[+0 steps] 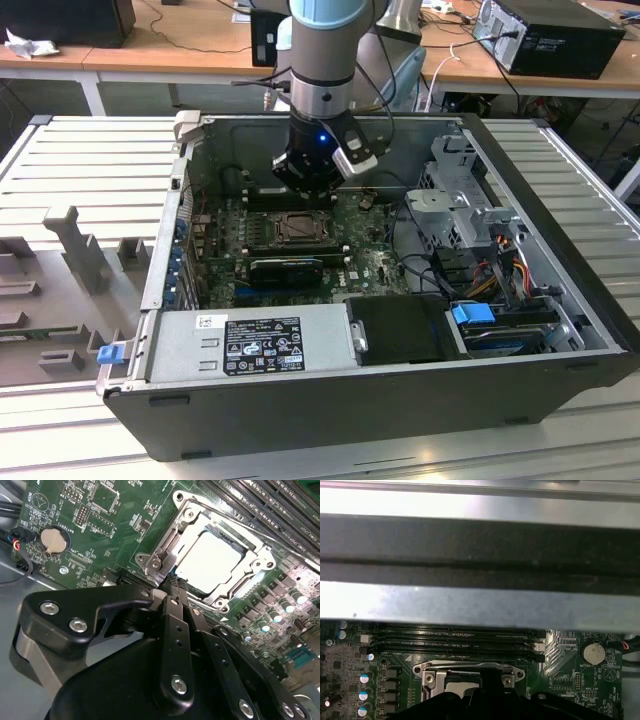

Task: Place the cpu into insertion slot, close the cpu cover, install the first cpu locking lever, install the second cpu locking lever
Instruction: 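Install the second cpu locking lever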

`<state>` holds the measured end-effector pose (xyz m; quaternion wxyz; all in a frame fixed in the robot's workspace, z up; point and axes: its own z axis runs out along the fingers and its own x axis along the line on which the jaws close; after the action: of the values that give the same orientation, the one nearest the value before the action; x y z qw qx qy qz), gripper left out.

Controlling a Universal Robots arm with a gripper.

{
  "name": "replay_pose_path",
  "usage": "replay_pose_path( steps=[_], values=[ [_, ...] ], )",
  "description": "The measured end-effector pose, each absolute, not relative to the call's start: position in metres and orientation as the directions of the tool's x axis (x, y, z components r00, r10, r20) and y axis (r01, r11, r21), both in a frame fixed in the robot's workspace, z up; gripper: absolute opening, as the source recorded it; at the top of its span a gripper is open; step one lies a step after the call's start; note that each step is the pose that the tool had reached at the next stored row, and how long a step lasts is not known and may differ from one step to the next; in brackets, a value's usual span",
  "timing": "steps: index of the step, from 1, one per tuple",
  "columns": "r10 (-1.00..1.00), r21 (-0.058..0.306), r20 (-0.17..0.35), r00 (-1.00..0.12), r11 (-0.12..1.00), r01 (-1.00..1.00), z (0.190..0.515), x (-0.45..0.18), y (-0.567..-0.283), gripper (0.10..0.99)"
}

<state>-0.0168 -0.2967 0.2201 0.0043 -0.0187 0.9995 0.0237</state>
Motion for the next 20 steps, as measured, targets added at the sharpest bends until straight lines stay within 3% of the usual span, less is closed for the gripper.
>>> replay_pose_path(
  steps=[20],
  values=[
    [-0.037,0.047,-0.009,-0.999,0.998,-0.038,0.245,-0.017,-0.311,0.106]
  ],
)
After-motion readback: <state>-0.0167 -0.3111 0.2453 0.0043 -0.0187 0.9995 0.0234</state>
